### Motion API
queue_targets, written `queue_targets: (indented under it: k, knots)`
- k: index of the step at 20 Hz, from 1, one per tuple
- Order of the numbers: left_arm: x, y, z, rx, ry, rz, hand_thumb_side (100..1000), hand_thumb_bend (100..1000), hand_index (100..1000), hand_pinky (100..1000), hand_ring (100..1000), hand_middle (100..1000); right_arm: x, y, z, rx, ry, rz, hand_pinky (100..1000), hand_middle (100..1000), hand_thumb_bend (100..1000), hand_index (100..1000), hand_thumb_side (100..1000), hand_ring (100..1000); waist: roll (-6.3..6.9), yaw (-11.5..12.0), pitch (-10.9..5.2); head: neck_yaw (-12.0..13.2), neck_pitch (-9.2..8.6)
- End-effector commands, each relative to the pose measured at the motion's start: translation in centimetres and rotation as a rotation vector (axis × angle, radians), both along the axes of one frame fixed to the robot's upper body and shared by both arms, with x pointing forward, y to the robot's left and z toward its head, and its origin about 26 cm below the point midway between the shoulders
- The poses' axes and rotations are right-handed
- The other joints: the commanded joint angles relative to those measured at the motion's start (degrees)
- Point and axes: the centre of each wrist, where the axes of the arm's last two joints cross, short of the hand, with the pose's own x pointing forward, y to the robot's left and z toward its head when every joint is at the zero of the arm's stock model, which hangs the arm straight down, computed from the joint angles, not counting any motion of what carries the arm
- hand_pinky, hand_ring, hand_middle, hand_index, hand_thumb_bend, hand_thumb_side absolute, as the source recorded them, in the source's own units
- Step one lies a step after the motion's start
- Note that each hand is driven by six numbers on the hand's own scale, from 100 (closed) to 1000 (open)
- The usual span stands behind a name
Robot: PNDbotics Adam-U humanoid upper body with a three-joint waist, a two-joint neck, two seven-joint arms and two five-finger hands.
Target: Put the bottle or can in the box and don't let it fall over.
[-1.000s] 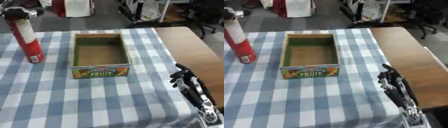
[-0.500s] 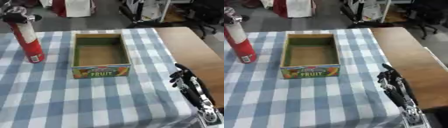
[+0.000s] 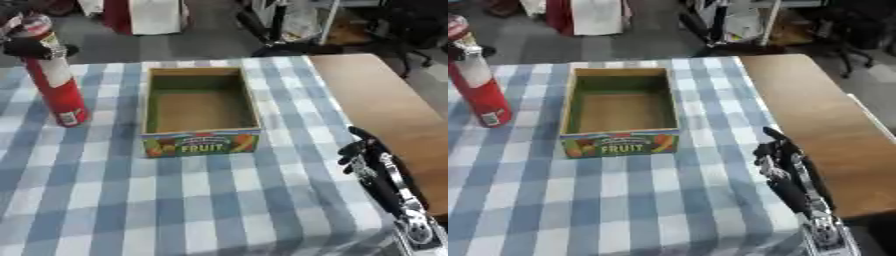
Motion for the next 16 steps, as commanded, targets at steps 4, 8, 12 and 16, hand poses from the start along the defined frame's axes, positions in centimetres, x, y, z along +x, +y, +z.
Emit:
queue_targets:
  k: [4, 8, 12, 16]
  knots:
    - [-0.2, 0.5, -1.0, -0.013, 0.063, -0.010, 579, 367, 868, 505, 711, 666, 0.3, -0.4, 0.7, -0.006, -0.022, -0.003, 477, 577, 100, 922, 821, 565, 0.03, 0.0, -0.42, -0.1, -0.34]
    - [-0.3, 0.7, -1.6, -0.017, 0.090, -0.015, 405, 175, 784, 305, 595, 508, 0.3, -0.4, 0.6, -0.004, -0.020, -0.003, 477, 577, 100, 922, 821, 565, -0.03, 0.0, -0.41, -0.2, -0.30]
    - [-0.3, 0.9, -1.9, -0.025, 0.099, -0.020, 307, 100, 688, 100, 497, 404, 0.3, -0.4, 0.6, -0.004, -0.020, -0.005, 477, 577, 100, 922, 820, 566, -0.04, 0.0, -0.43, -0.2, -0.19]
    - [-0.3, 0.7, -1.7, -0.033, 0.095, -0.030, 313, 100, 646, 100, 466, 354, 0.3, -0.4, 0.6, -0.004, -0.019, -0.007, 477, 577, 100, 922, 820, 566, -0.04, 0.0, -0.46, -0.2, -0.18]
